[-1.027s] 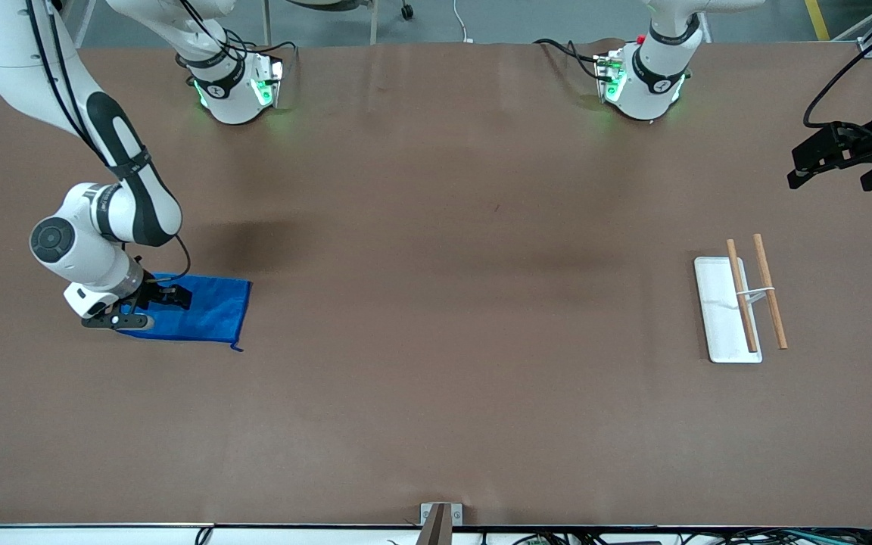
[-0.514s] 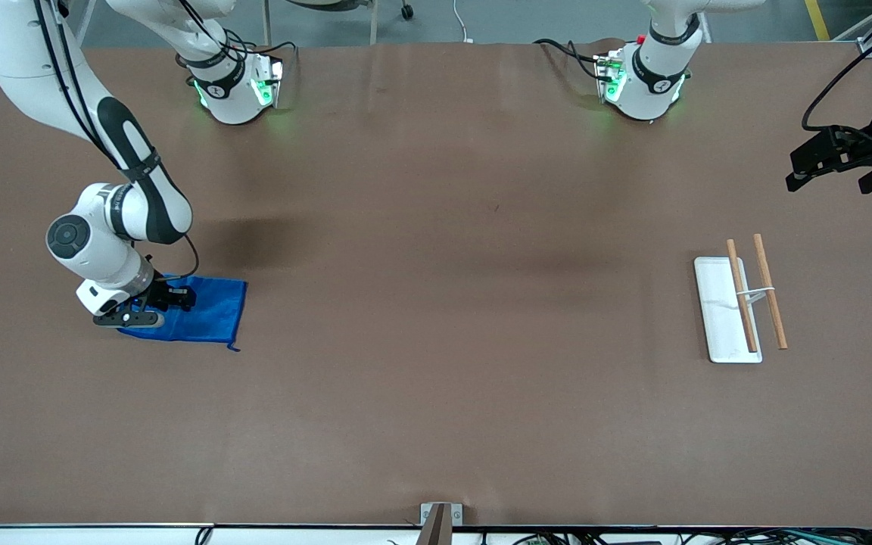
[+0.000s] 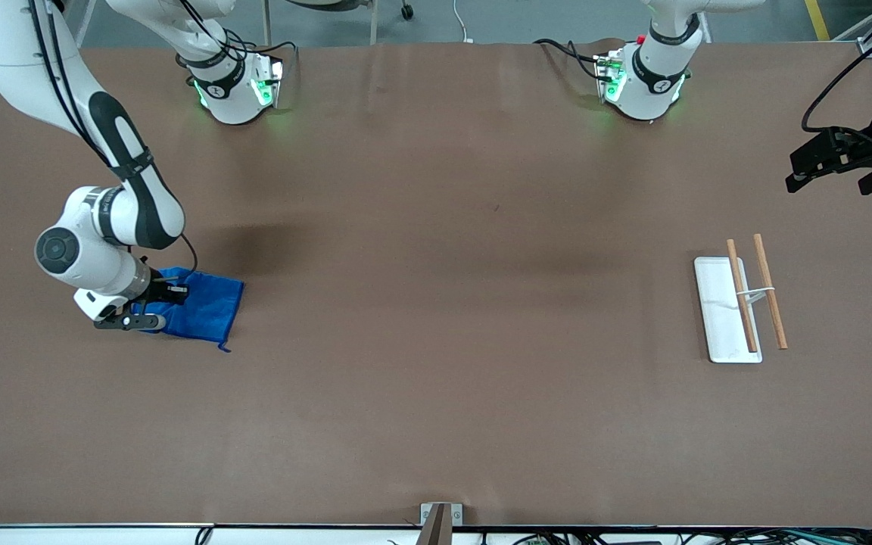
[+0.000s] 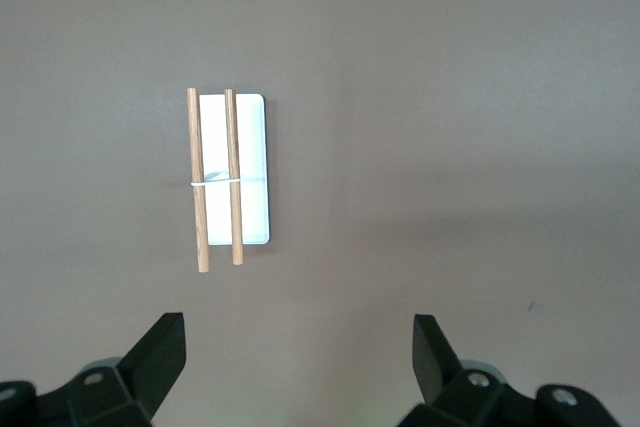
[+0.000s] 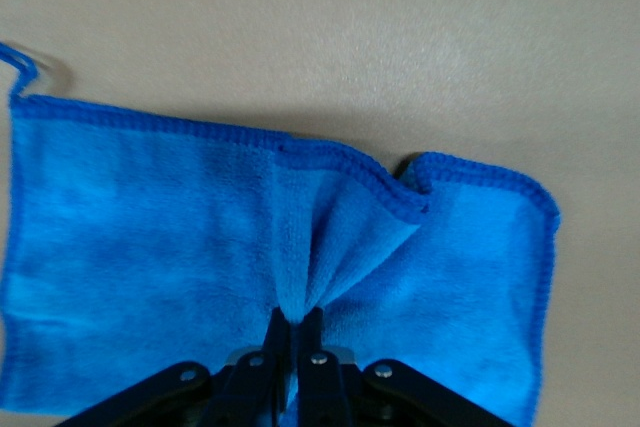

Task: Right arm passes towel to left arm to hang
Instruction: 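Close the right gripper on the blue towel's middle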

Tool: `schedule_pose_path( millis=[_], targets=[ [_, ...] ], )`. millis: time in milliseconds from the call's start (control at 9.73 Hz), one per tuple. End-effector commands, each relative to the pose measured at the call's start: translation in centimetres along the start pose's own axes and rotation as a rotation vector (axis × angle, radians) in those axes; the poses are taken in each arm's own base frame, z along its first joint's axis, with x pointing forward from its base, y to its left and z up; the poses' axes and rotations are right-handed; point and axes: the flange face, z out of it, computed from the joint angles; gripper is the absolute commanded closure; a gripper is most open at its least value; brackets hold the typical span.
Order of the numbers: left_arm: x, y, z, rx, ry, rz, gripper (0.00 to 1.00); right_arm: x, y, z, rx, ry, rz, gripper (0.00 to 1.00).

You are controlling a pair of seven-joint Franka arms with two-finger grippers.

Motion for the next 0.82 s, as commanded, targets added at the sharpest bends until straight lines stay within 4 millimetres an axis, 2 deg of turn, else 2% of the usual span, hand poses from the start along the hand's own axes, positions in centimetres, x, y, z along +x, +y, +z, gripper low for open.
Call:
schedule_pose_path(
  millis=[0, 205, 411, 514, 719],
  targets=[
    [0.6, 0.6, 1.4, 0.003, -0.022, 0.011, 0.0, 0.4, -0.8, -3.9, 0.02, -0.011, 0.004, 1.0],
    [0.7, 0.7, 1.7, -0.011, -0.031, 0.016, 0.0, 1.2, -3.1, -8.4, 0.03, -0.044, -0.012, 1.0],
    [0.5, 0.3, 1.1, -0.011, -0.017, 0.027, 0.0, 2.3, -6.6, -12.4, 0.046, -0.018, -0.055, 1.0],
    [0.4, 0.4, 1.0, -0.012, -0.015, 0.028, 0.0, 2.3, -9.4, -13.7, 0.074, -0.01, -0.091, 1.0],
    [0.4, 0.4, 1.0, -0.014, -0.015, 0.034, 0.0, 1.6, -16.2, -15.9, 0.269, 0.011, -0.102, 1.0]
  ],
)
